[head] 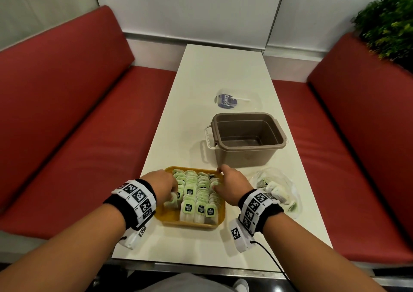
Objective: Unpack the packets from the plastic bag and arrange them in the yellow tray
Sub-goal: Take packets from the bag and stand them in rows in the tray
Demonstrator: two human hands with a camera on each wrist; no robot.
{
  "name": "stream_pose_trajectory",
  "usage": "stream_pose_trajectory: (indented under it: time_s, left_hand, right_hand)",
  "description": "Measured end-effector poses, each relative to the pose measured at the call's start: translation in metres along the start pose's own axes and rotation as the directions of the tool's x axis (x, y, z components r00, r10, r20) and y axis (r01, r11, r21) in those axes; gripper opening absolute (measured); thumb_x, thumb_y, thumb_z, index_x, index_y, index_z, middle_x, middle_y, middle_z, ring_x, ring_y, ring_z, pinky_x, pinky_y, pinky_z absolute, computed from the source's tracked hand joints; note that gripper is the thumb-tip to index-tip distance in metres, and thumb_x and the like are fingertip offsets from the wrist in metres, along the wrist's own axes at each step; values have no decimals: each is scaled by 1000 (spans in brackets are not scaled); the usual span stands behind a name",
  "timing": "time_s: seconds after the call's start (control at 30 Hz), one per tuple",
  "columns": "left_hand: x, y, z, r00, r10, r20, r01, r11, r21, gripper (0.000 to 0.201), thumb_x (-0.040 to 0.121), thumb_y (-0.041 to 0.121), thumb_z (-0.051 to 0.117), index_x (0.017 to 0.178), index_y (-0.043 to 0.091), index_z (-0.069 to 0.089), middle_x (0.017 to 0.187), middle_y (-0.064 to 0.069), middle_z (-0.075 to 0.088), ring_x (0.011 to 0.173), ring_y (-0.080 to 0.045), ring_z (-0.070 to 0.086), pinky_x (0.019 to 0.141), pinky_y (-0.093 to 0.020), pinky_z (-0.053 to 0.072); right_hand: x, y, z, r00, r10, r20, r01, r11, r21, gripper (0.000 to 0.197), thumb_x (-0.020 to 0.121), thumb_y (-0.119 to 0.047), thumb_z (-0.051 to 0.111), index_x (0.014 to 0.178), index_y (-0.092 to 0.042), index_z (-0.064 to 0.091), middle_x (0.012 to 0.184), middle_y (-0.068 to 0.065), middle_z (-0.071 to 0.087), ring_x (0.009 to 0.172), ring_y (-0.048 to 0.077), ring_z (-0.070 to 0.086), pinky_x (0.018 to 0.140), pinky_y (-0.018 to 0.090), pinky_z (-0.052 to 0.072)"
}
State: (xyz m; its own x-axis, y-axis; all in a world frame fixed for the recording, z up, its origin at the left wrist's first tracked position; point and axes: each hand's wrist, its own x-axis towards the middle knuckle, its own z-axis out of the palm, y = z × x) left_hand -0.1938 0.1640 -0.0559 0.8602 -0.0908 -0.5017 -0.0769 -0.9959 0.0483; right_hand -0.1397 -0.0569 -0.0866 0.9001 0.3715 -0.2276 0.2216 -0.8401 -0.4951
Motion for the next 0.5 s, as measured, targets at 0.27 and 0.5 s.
stream_pose_trajectory:
  time_s: [0.27, 0.5]
  left_hand:
    - [10, 6, 29, 988, -62, -139, 87, 980, 179, 24, 93, 41, 53, 113, 30, 63, 108, -1, 67, 105, -24, 60, 86, -32, 41]
    - [15, 12, 46, 978, -126, -167, 158, 968, 195, 63, 78, 53, 63, 130, 23, 43, 108, 2, 65, 115, -23, 49, 96, -40, 35]
  right_hand:
    - [-2, 8, 2, 993, 86, 83, -84, 996, -28, 40, 91, -17, 55, 128, -17, 43, 111, 14, 67, 99, 33, 64, 78, 34, 50]
    - [-5, 10, 4, 992, 82, 97, -83, 996, 12, 38, 92, -16, 51, 129, -19, 41, 109, 15, 67, 95, 32, 64, 76, 34, 50]
